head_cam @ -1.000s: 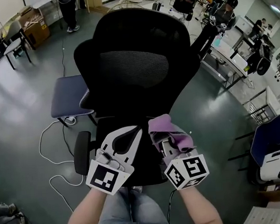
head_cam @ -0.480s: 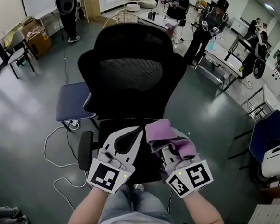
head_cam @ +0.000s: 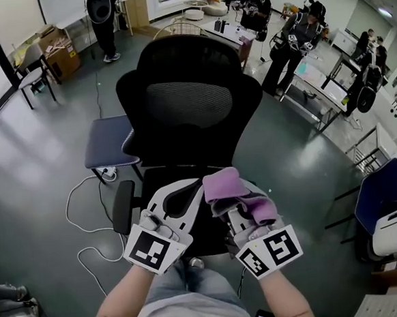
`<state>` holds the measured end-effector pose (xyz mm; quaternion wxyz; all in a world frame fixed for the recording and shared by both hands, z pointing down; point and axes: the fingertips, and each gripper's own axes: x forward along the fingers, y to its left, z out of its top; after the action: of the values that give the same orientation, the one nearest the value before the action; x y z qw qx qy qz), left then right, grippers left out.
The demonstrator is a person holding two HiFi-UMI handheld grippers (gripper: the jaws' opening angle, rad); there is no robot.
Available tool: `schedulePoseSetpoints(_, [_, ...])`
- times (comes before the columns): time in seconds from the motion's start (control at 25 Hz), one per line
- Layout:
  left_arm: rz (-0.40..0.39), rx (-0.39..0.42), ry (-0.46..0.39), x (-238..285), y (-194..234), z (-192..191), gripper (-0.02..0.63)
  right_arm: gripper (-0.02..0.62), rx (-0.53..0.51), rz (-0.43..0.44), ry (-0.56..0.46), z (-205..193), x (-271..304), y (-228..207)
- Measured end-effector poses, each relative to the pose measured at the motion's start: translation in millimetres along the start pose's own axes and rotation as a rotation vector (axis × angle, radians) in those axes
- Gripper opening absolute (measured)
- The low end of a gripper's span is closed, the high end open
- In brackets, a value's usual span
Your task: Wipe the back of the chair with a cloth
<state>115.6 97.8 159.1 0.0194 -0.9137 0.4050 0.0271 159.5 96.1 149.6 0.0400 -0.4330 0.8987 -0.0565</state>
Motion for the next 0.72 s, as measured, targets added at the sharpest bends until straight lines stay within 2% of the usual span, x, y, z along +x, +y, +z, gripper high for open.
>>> schedulePoseSetpoints(0.72, [0.065, 0.022, -0.016, -16.4, -2.5, 14.1, 0.011, 0.078, 0.02, 0.043, -0.005, -2.8, -2.2, 5.6])
